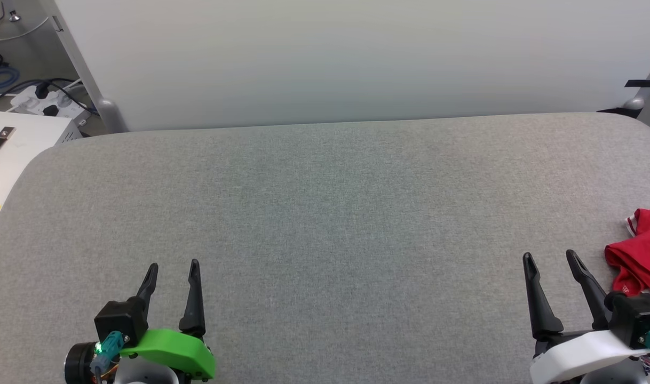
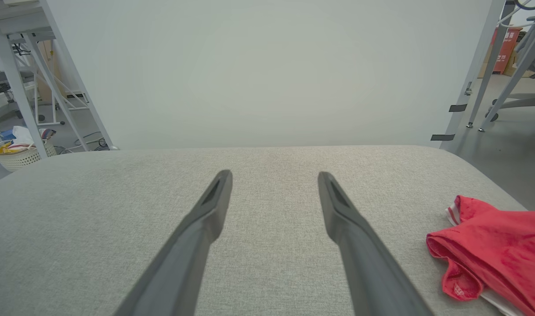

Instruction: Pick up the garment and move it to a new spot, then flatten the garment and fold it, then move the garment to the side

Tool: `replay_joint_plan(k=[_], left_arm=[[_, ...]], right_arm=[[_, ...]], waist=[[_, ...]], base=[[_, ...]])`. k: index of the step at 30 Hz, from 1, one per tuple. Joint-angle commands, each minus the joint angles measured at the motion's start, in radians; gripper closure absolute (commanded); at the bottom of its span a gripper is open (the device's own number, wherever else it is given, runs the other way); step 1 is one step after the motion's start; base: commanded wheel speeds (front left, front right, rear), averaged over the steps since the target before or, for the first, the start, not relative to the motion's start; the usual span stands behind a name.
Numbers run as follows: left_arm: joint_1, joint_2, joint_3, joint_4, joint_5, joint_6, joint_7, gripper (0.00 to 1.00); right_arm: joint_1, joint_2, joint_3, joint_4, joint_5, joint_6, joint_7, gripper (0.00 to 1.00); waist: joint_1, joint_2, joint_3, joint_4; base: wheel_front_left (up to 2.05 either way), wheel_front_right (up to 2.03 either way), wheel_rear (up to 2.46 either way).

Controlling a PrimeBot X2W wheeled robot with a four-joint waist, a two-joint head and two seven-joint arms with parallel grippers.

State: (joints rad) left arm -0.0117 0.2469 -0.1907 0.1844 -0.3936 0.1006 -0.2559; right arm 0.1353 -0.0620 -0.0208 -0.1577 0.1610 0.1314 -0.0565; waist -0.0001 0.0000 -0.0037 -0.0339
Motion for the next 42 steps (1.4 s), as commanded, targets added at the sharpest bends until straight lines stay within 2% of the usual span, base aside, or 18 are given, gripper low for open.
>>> replay_joint_plan(k=[1,22,23,42], left_arm=[[0.005,0.003,-0.001,0.003,-0.004,-0.006,-0.006,0.0],[-0.013,0.001,0.003,0.004,0.001,0.001,-0.006,0.0],[-0.002,0.0,0.001,0.006,-0.006,0.0,0.0,1.0],[0.0,-0.025,0.025,-0.018,0.044,-0.013,0.034,1.0]], right_arm=[[0.005,0.003,0.003,-0.007,-0.001,-0.001,0.003,0.0],[-0.013,0.002,0.013,-0.007,0.011,-0.001,-0.001,0.0],[-0.002,0.004,0.013,-0.003,0.003,0.0,0.001,1.0],[-0.019,0.005,0.014,0.018,-0.019,0.0,0.008,1.0]], waist=[[0.0001,0.0,0.001,0.0],[0.0001,0.0,0.018,0.0],[0.0001,0.0,0.018,0.0],[0.0001,0.0,0.016,0.004]], base=[[0.0,0.0,0.0],[0.0,0.0,0.0],[0.0,0.0,0.0],[0.0,0.0,0.0]])
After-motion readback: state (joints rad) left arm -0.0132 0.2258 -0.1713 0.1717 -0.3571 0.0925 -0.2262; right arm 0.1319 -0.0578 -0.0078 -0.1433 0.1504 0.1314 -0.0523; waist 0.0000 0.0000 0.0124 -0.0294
